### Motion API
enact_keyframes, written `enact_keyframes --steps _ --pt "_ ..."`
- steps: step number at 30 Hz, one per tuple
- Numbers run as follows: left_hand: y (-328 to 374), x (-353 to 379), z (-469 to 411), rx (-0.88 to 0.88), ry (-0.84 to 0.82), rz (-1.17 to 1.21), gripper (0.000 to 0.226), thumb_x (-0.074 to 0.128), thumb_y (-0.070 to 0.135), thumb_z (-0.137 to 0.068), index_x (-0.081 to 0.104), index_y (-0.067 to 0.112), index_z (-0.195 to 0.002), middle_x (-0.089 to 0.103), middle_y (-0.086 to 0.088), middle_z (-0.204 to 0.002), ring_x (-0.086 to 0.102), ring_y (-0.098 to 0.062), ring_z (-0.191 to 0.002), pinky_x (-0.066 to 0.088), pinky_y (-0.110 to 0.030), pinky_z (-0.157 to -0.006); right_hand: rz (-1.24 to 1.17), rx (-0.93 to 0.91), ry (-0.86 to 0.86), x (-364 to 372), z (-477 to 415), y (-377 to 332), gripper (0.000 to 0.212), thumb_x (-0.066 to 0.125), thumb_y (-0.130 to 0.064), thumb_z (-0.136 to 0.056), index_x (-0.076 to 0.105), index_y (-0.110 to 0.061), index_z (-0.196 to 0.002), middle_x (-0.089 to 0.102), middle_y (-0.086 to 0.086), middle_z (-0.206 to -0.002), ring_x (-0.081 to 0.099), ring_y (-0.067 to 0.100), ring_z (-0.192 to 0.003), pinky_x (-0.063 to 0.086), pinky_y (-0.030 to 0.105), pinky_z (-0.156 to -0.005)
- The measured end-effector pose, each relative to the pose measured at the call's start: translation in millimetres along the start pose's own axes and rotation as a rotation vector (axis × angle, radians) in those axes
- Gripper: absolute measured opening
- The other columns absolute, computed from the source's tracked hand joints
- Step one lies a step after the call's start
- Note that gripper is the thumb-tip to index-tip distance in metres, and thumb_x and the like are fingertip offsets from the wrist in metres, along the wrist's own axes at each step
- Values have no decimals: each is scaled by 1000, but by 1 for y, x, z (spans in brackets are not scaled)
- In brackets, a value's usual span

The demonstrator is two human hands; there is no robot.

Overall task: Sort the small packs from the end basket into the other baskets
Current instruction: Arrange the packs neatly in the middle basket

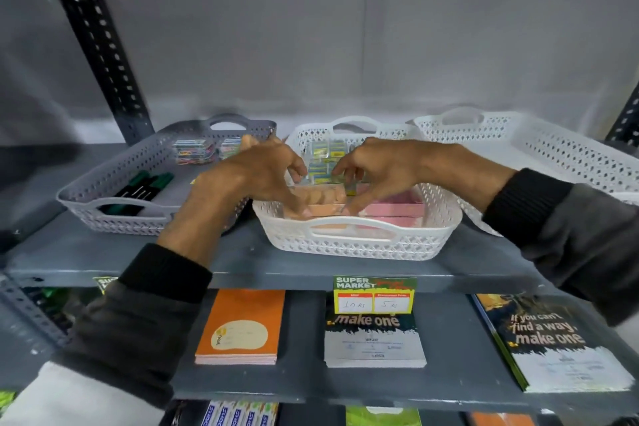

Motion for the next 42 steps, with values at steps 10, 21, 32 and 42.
enact_keyframes --steps 10,21,32,42 --pt "-12 14 0 -5 -66 -13 65 89 37 -67 61 24 -123 52 2 -115 49 -16 -110 41 -26 -90 4 -11 -22 17 -29 -3 49 79 -44 -72 68 -11 -106 71 5 -89 62 21 -79 55 39 -78" --pt "-12 17 -1 -28 -87 -34 66 89 42 -64 62 27 -122 54 0 -116 48 -22 -114 47 -36 -98 -31 -6 -27 20 -22 -5 51 77 -41 -78 65 -11 -117 71 4 -101 63 22 -90 54 35 -82" --pt "56 3 -62 224 193 -108 36 62 50 -91 66 28 -120 66 11 -123 42 -17 -128 16 -36 -84 -53 228 276 0 15 95 54 77 -37 -79 65 -10 -125 73 7 -112 61 16 -91 51 29 -86" --pt "75 31 -105 186 92 -175 32 68 44 -88 67 28 -116 65 3 -120 41 -23 -125 24 -41 -99 -52 303 180 16 16 113 47 74 -39 -82 67 -22 -125 74 -1 -112 65 19 -101 47 31 -91"
Point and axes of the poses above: each hand's wrist, its own z-axis away from the middle knuckle, its own x-axis out of the palm, y = z × x, the point moved 3 cm from there along -z, towards the middle knuckle
